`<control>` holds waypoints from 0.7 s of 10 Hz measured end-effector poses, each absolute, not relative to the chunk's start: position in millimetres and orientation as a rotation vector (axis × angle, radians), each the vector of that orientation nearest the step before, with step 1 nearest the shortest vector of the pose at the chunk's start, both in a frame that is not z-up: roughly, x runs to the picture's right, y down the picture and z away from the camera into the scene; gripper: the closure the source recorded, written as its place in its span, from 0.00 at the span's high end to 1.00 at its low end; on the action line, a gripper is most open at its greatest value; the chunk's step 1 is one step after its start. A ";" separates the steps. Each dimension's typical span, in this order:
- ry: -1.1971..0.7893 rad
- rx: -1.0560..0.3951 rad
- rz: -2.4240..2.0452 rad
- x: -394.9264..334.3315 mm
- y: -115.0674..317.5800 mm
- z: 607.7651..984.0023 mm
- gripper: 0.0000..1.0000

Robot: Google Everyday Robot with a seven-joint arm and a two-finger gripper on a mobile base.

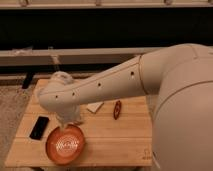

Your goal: Move the arm in a circular motion

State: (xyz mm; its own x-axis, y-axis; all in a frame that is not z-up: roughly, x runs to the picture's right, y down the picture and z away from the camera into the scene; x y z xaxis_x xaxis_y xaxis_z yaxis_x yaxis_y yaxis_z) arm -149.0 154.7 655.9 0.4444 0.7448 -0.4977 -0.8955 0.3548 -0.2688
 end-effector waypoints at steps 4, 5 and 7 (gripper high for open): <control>0.298 -0.546 1.115 -128.7 154.1 657.4 0.65; 0.296 -0.545 1.110 -132.2 153.4 658.1 0.65; 0.301 -0.540 1.117 -128.0 152.3 659.1 0.65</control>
